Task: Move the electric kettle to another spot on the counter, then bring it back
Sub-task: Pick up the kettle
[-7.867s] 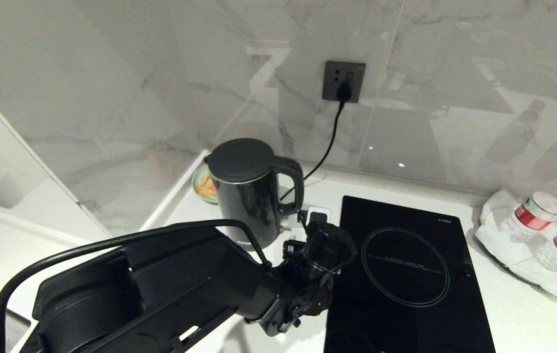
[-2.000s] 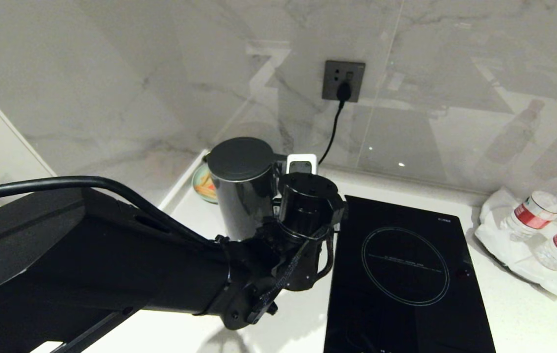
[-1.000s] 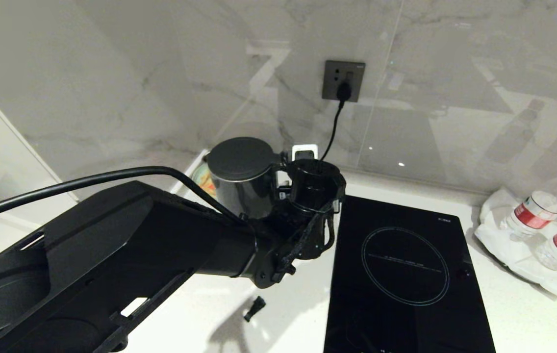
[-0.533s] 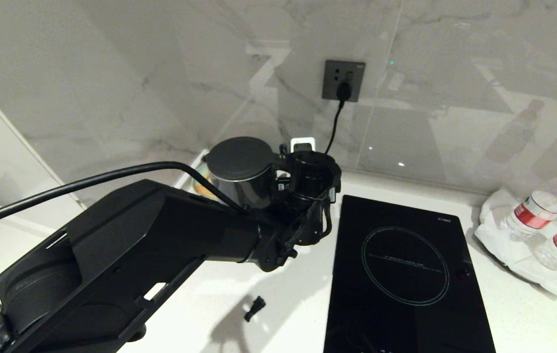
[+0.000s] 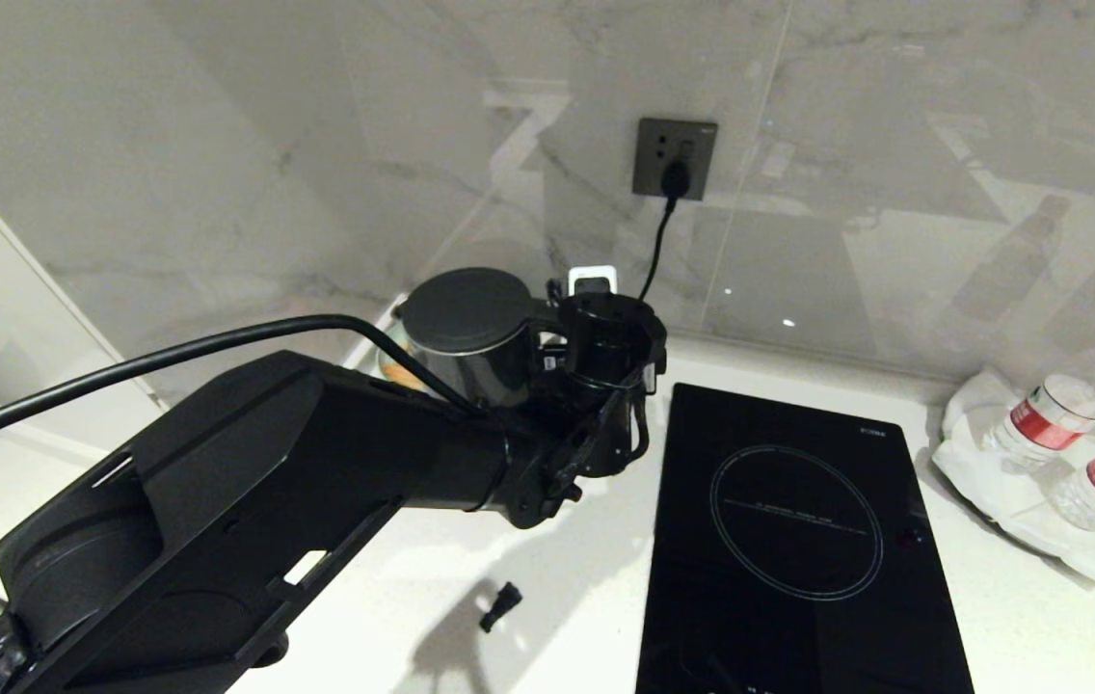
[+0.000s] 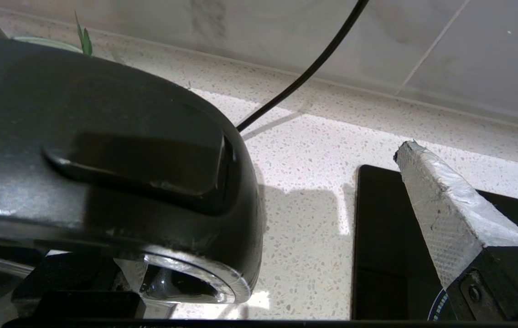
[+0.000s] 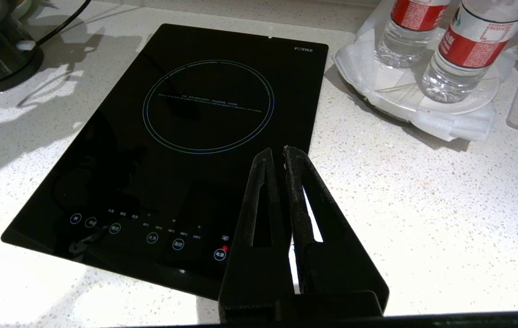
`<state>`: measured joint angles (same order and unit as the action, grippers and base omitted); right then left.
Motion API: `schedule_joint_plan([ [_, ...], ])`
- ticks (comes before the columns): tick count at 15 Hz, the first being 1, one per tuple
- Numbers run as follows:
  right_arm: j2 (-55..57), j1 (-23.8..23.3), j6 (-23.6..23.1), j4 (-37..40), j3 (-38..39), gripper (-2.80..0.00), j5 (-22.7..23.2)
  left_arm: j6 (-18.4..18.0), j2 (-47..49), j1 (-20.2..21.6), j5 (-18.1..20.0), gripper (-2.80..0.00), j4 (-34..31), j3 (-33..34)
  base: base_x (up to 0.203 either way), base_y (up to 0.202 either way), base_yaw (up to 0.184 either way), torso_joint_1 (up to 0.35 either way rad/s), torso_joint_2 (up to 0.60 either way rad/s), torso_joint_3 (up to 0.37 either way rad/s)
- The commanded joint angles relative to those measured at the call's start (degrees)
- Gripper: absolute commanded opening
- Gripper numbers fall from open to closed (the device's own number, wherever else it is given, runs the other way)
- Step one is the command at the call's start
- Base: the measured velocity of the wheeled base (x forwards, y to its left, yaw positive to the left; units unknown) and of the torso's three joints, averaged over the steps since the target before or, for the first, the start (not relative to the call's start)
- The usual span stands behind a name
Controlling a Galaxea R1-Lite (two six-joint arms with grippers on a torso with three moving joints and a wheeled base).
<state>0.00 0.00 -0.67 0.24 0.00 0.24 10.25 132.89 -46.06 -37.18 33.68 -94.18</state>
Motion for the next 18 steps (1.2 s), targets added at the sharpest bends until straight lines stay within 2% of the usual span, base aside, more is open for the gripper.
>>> schedule_joint_plan([
  [1,0.0,0.0,0.0,0.0,0.0,-2.80,0.0,0.1,-0.1,0.0,-0.3,0.00,0.2,0.1,0.000,0.000,0.000,0.000,0.00,0.000],
  [5,0.0,0.0,0.0,0.0,0.0,-2.80,0.0,0.2,0.2,0.0,-0.8,0.00,0.3,0.4,0.000,0.000,0.000,0.000,0.00,0.000],
  [6,0.0,0.0,0.0,0.0,0.0,-2.80,0.0,0.2,0.2,0.0,-0.9,-2.80,0.4,0.9,0.000,0.000,0.000,0.000,0.00,0.000],
  [12,0.0,0.0,0.0,0.0,0.0,-2.80,0.0,0.2,-0.2,0.1,-0.9,-2.80,0.7,1.8,0.000,0.000,0.000,0.000,0.00,0.000],
  [18,0.0,0.0,0.0,0.0,0.0,-2.80,0.0,0.2,-0.5,2.3,-0.9,-2.80,0.7,1.5,0.000,0.000,0.000,0.000,0.00,0.000],
])
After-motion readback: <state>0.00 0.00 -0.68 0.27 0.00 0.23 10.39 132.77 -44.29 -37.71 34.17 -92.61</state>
